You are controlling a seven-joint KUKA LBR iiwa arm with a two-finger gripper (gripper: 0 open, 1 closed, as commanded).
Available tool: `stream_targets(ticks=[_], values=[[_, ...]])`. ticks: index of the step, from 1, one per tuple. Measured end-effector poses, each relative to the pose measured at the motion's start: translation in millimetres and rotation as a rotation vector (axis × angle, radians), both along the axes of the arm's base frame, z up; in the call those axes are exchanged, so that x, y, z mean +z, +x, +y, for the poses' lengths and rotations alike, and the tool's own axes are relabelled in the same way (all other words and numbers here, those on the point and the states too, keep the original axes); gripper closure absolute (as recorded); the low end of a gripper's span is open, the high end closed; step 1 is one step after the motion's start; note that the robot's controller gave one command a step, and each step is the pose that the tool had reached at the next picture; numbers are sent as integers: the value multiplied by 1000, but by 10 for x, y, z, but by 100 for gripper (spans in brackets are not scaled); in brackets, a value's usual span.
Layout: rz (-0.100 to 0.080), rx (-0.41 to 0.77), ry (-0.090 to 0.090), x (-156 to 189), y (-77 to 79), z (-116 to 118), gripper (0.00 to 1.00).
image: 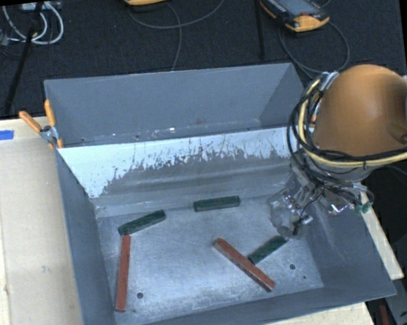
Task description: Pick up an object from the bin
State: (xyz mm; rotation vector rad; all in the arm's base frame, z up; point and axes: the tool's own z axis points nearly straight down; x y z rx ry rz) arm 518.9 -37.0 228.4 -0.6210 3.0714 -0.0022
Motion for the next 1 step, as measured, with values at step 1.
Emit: stream_targets(ticks=[1], values=[[8, -2, 1, -44, -12, -2, 0]])
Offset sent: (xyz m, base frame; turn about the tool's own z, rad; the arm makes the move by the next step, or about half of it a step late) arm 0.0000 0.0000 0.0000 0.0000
